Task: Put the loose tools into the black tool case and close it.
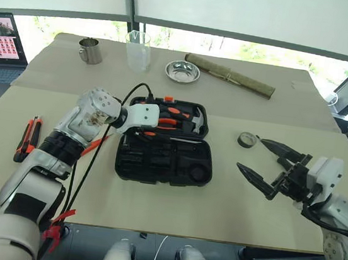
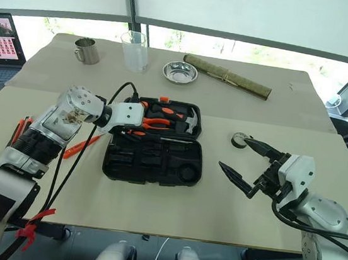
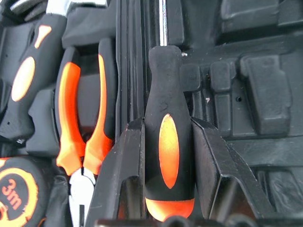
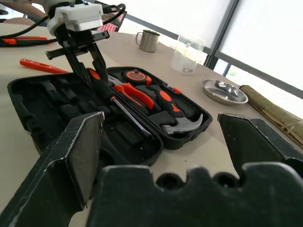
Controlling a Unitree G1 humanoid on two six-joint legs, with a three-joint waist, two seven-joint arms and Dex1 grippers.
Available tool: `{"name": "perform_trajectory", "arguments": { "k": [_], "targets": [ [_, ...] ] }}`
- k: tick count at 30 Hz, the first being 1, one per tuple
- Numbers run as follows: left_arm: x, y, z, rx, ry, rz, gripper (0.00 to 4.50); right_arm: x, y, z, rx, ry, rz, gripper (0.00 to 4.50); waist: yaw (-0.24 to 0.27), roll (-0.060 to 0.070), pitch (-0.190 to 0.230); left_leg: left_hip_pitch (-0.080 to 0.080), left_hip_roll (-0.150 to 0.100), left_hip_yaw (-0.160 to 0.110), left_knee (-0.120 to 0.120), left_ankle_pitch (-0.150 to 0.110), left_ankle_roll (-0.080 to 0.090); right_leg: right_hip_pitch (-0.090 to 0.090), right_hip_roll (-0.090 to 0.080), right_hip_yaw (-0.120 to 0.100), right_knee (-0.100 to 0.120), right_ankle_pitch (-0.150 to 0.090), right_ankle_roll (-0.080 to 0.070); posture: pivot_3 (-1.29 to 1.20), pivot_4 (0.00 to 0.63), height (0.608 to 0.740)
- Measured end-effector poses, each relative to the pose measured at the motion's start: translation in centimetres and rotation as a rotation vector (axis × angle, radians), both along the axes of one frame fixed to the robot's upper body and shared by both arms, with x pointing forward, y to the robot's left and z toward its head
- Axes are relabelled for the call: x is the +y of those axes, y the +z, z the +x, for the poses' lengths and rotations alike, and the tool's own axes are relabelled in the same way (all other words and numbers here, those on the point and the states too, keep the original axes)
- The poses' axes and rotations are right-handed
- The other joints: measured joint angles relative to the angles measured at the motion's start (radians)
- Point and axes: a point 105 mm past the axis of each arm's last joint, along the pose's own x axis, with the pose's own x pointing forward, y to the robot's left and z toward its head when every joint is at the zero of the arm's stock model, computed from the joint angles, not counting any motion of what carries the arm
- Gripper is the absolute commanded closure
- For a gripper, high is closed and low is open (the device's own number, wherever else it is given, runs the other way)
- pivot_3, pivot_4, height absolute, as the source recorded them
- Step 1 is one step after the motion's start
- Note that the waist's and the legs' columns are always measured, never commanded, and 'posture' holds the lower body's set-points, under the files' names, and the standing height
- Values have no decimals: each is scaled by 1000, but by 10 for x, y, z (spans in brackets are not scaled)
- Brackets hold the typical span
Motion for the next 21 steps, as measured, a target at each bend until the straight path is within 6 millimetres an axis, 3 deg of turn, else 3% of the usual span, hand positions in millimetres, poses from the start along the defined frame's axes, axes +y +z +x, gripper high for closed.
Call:
{"name": "perform_trajectory", "arguments": {
  "k": [6, 14, 16, 17, 21],
  "targets": [
    [16, -10, 2, 7, 27, 64, 3607, 2, -1, -1, 2, -10, 22, 0, 1, 0, 0, 0, 0, 0, 0, 0, 0, 0, 0, 0, 0, 0, 0, 0, 150, 740],
    [20, -17, 2, 2, 3, 69, 3607, 3, -3, -2, 12, -2, 23, 0, 2, 0, 0, 1, 0, 0, 1, 0, 0, 2, 0, 0, 0, 0, 0, 0, 150, 740],
    [21, -18, 3, -4, 2, 60, 2617, 4, -6, -3, 31, 14, 12, 0, 2, 0, 0, 1, 0, 0, 1, 0, 0, 2, 0, 0, 1, 0, 0, 0, 150, 740],
    [21, -20, 2, 0, 0, 57, 2466, 5, -8, -3, 49, 27, -5, 0, 2, 1, 0, 2, 0, 0, 1, 0, 0, 2, 0, 0, 1, 0, 0, 0, 150, 740],
    [10, -19, 2, -6, -14, -42, 1049, 5, -11, -5, 86, 58, -43, 0, 10, 1, -1, 1, 0, -1, 3, 0, 0, 3, 0, -1, 1, 0, 0, 0, 150, 740]
  ]
}}
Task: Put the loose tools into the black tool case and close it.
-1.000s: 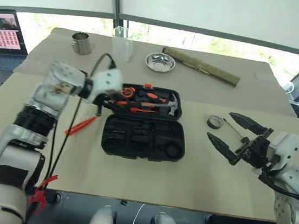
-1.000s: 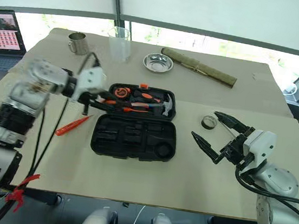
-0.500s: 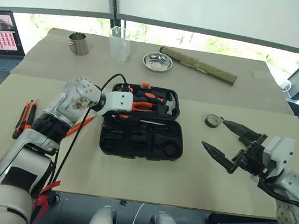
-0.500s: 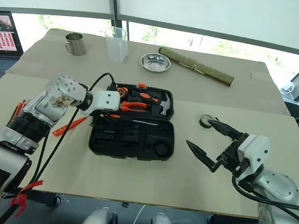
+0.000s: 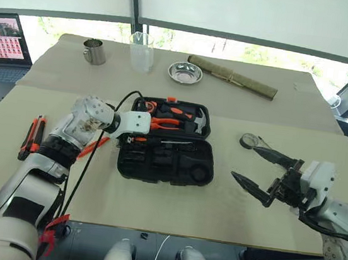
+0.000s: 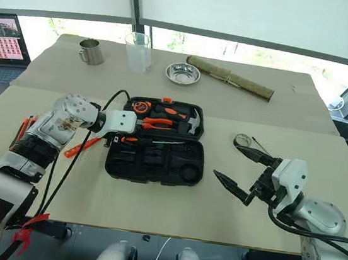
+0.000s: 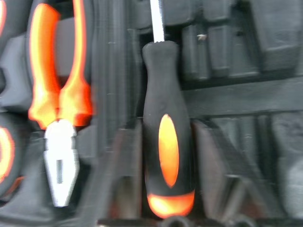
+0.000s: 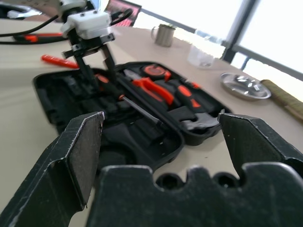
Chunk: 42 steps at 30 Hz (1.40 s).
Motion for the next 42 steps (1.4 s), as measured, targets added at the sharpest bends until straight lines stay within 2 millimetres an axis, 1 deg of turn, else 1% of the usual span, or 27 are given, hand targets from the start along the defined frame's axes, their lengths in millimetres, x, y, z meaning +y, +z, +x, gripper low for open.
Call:
{"name": "perform_trajectory", "arguments": {
  "k": [2, 5, 8, 11, 13, 15, 16, 18, 20, 24, 28, 30, 33, 35, 36, 37, 38, 40, 41, 42],
  "targets": [
    [-8, 6, 2, -20, 4, -93, 1049, 0, 2, 1, 1, 14, -13, 0, 3, 0, 0, -1, 0, 0, 1, 0, 0, -1, 0, 0, 0, 0, 0, 0, 150, 740],
    [-10, 23, 4, -45, 8, -204, 1049, 0, 5, 3, 7, 36, -13, 0, 2, 0, 0, -1, 0, 0, 0, 0, 0, -1, 0, 0, 0, 0, 0, 0, 150, 740],
    [-9, 33, 2, -56, -9, -262, 1838, -1, 6, 4, 13, 52, -8, 0, -2, 0, 0, -1, 0, 0, 0, 0, 0, -1, 0, 0, 0, 0, 0, 0, 150, 740],
    [-9, 34, 1, -60, -12, -293, 2936, 0, 10, 6, -1, 68, -9, 0, -3, 0, 0, -1, 0, 0, 0, 0, 0, -1, 0, 0, 0, 0, 0, 0, 150, 740],
    [-11, 30, 4, -57, 30, -370, 3692, 1, 13, 8, -12, 75, -9, 0, -4, 0, 0, -1, 0, 0, 0, 0, 0, -1, 0, 0, 0, 0, 0, 0, 150, 740],
    [-9, 18, 6, -33, 81, -420, 4419, 2, 16, 11, -22, 79, -1, 0, -5, 0, 0, -1, 0, 0, 0, 0, 0, -1, 0, 0, 0, 0, 0, 0, 150, 740],
    [-8, 9, 6, -14, 108, -432, 4467, 3, 16, 11, -25, 83, 4, 0, -5, 0, 0, -1, 0, -1, 0, 0, 0, -1, 0, 0, 0, 0, 0, 0, 150, 740],
    [-5, -3, 4, 14, 134, -437, 4467, 5, 14, 12, -18, 89, 9, 0, -6, 0, 0, -1, 0, -1, 0, 0, 0, -1, 0, 0, 0, 0, 0, 0, 150, 740],
    [-7, -12, 1, 39, 133, -441, 4467, 7, 11, 13, -7, 93, 16, 0, -6, 0, 0, -1, 0, 0, 0, 0, 0, -1, 0, 0, 0, 0, 0, 0, 150, 740],
    [-10, -15, 0, 36, 128, -427, 4467, 6, 11, 15, -10, 91, 20, 0, -4, 0, 0, 0, 0, 0, 0, 0, 0, 0, 0, 0, 0, 0, 0, 0, 150, 740],
    [-13, -18, 7, 27, 159, -382, 4467, 6, 10, 14, -9, 88, 25, 0, -2, 0, 0, 0, 0, -1, 0, 0, 0, 1, 0, 0, 0, 0, 1, 0, 150, 740],
    [-15, -20, 8, 52, 173, -367, 4467, 6, 9, 14, -4, 84, 34, 0, -2, 1, -1, 4, 0, -1, 0, 0, 0, 5, 0, 0, -1, 0, 1, 0, 150, 740],
    [-16, -23, 8, 81, 190, -371, 4467, 6, 5, 13, 5, 70, 45, 0, -2, 2, -2, 12, 0, -1, -1, 0, 0, 14, 0, -1, -3, 0, 1, 0, 150, 740],
    [-15, -21, 7, 80, 198, -414, 3965, 5, 4, 12, 5, 59, 46, 0, -3, 2, -2, 13, 0, -1, -1, 0, 0, 14, 0, -1, -3, 0, 1, 0, 150, 740],
    [-14, -21, 5, 81, 197, -468, 3828, 2, 3, 11, 8, 37, 50, 0, -4, 2, -2, 12, 0, -1, -1, 0, 0, 14, 0, -1, -3, 0, 1, 0, 150, 740],
    [-11, -23, 1, 81, 190, -520, 3567, -4, 2, 11, 12, 8, 53, 0, -5, 2, -1, 11, 0, -1, -1, 0, 0, 13, 0, -1, -3, 0, 1, 0, 150, 740],
    [-7, -22, -3, 84, 179, -571, 3053, -11, 1, 10, 16, -22, 54, 0, -5, 2, -1, 9, 0, -1, -1, 0, 0, 11, 0, -1, -3, 0, 1, 0, 150, 740],
    [7, -8, -9, 67, 159, -685, 2475, -29, -5, 6, 40, -94, 45, 0, -5, 1, -1, 7, 0, -2, -1, 0, 0, 9, 0, -2, -3, 0, 1, 0, 150, 740],
    [22, 11, -10, 35, 147, -749, 2070, -44, -10, 3, 50, -147, 37, 0, -5, 0, 0, 6, 0, -2, -1, 0, 0, 9, 0, -2, -3, 0, 1, 0, 150, 740],
    [33, 22, -12, 4, 144, -767, 1735, -52, -13, 0, 58, -177, 29, 0, -6, 0, 0, 7, 0, -2, -1, 0, 0, 9, 0, -2, -3, 0, 1, 0, 150, 740]
  ]
}}
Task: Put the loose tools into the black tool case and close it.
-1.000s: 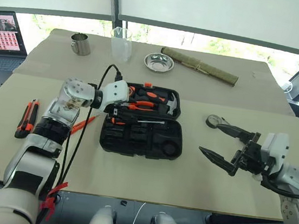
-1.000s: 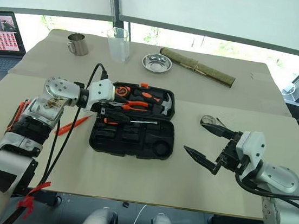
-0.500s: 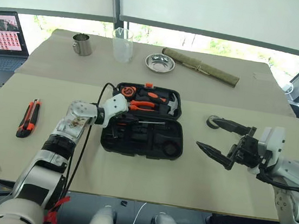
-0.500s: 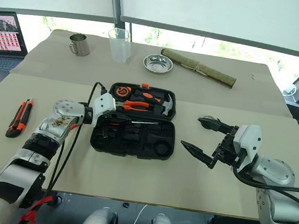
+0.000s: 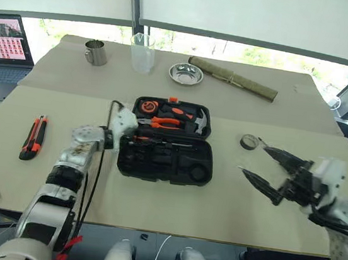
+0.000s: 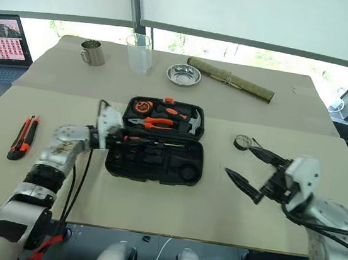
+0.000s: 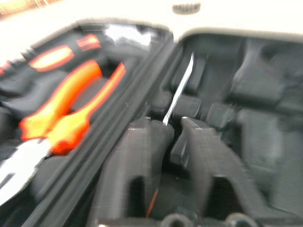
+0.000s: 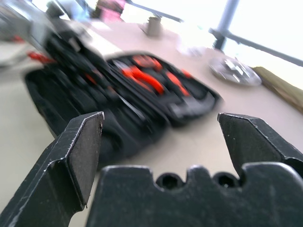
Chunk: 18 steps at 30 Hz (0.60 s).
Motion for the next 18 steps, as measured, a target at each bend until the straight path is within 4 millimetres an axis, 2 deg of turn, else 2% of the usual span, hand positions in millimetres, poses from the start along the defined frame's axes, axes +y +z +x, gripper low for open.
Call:
{"name": "perform_trajectory", "arguments": {
  "k": [3, 5, 9, 11, 13, 15, 17, 18],
  "targets": [
    [30, 43, -19, -99, -40, -45, 669, -32, -16, -10, 50, -120, -25, 0, -3, 1, 0, 4, 0, 1, -1, 0, 0, 3, -1, 0, -2, 0, 0, 0, 150, 740],
    [41, 50, -42, -102, -82, -61, 41, -51, -26, -18, 72, -201, -35, 0, -6, 4, -2, 6, 0, 2, -3, 0, 0, 5, -1, 1, -3, 0, 0, 0, 150, 740],
    [61, 22, -80, 21, -78, -53, 41, -92, -53, -37, 151, -393, -69, 0, -8, 4, -2, 8, 1, 3, -4, -1, 1, 6, -1, 1, -4, -1, 0, 0, 150, 740],
    [68, 9, -102, 101, -70, -90, 41, -98, -61, -41, 173, -437, -56, 0, -13, 4, -2, 8, 3, 4, -4, -1, 1, 6, -1, 2, -4, -1, -1, 0, 150, 740],
    [72, 4, -113, 146, -59, -105, 41, -100, -63, -41, 177, -445, -63, 0, -12, 5, -2, 9, 3, 4, -4, -1, 1, 6, -1, 3, -4, -3, 0, 0, 150, 740],
    [72, 3, -119, 155, -48, -107, 41, -100, -55, -28, 150, -435, -67, 0, -12, 5, -1, 10, 2, 5, -3, -1, 1, 7, -2, 4, -4, -4, 3, 0, 150, 740],
    [66, 5, -120, 142, -54, -105, 41, -101, -45, -8, 155, -410, -108, 0, -12, 7, -1, 11, 2, 6, -2, 0, 2, 7, -2, 6, -4, -4, 3, 0, 150, 740],
    [61, 8, -119, 128, -63, -107, 41, -102, -38, 8, 164, -397, -154, 0, -12, 7, 0, 11, 1, 7, -2, 0, 3, 7, -2, 7, -5, -4, 2, 0, 150, 740]
  ]
}}
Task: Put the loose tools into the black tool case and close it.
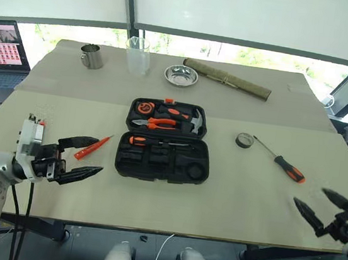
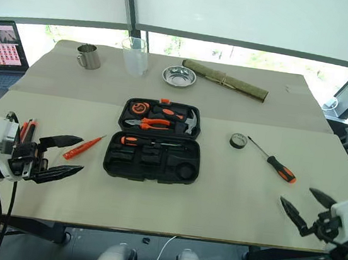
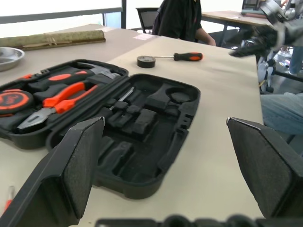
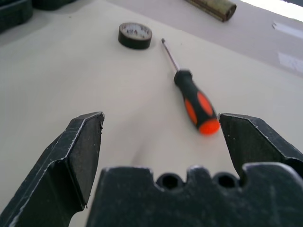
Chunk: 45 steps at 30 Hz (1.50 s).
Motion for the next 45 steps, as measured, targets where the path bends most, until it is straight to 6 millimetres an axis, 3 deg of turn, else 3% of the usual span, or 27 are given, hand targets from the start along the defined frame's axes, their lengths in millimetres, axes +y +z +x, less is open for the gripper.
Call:
{"name": "perform_trajectory", "arguments": {
  "k": [5, 10, 12, 16, 22, 30, 32, 35, 36, 38, 40, 42, 45],
  "targets": [
    [-26, 6, 9, -18, -66, -41, 41, 2, 18, 66, 109, 38, -112, 0, -2, 0, 0, 0, 1, 0, -2, 0, 0, -2, 3, 0, 0, 4, -5, 0, 150, 740],
    [-41, -2, 13, -8, -95, -60, 41, 5, -8, 101, 340, 25, -173, 0, 0, 0, 0, -5, -1, -1, -8, 0, 0, -4, 2, -1, -5, 4, -5, 0, 150, 740],
    [-45, -3, 12, -8, -104, -59, 0, 5, -18, 103, 403, 17, -176, 521, 3, 0, 0, -7, -1, -2, -9, 0, 1, -5, 2, -3, -8, 4, -4, 0, 150, 740],
    [-48, 4, 11, -38, -104, -48, 0, -4, -15, 111, 426, -57, -193, 1743, 3, 0, 0, -9, -2, -1, -9, 0, 0, -6, -1, -3, -10, 5, -3, 0, 150, 740],
    [-44, 5, 6, -41, -90, -24, 0, -9, -19, 103, 523, -41, -178, 3783, 6, 0, 0, -8, -2, -2, -9, 0, 0, -5, -1, -4, -10, 5, -3, 0, 150, 740],
    [-42, 5, 6, -32, -77, -21, 0, -21, -17, 90, 573, -37, -160, 3881, 4, 0, 0, -8, -1, -1, -9, 0, 0, -5, 0, -4, -10, 5, -3, 0, 150, 740],
    [-42, 6, 7, -34, -71, -22, 0, -26, -2, 88, 538, -12, -188, 3881, 5, 5, 4, -8, -2, -1, -9, 0, 0, -6, -1, -3, -10, 5, -3, 0, 150, 740],
    [-39, 9, 7, -45, -61, -34, 0, -20, 47, 93, 413, 76, -239, 3881, -1, 11, 7, -8, -1, 0, -9, 0, 0, -6, 0, -2, -9, 5, -2, 0, 150, 740],
    [-39, 9, 7, -43, -60, -33, 0, -11, 62, 94, 377, 130, -269, 3881, -6, 11, 7, -8, 0, -1, -10, 0, 0, -6, 1, -3, -9, 5, -2, 0, 150, 740],
    [-38, 9, 7, -40, -59, -32, 0, 26, 86, 99, 303, 293, -278, 3881, -22, 11, 7, -7, 1, -1, -10, 0, 0, -6, 3, -3, -9, 5, -3, 0, 150, 740],
    [-36, 8, 5, -48, -61, -11, 0, 87, 99, 100, 258, 523, -234, 3881, -40, 11, 7, -6, 2, -3, -11, 0, 0, -7, 4, -2, -7, 6, -4, 0, 150, 740],
    [-32, 7, 4, -67, -57, 33, 0, 149, 99, 93, 257, 731, -240, 3881, -46, 11, 7, -6, 2, -5, -11, 0, 0, -7, 4, -4, -5, 6, -4, 0, 150, 740],
    [-12, -3, 5, -54, 25, 76, 0, 205, 84, 88, 292, 874, -276, 3881, -35, 11, 7, -13, 0, -4, -10, 0, 0, -17, 1, -3, 0, 6, -4, 0, 150, 740]
  ]
}}
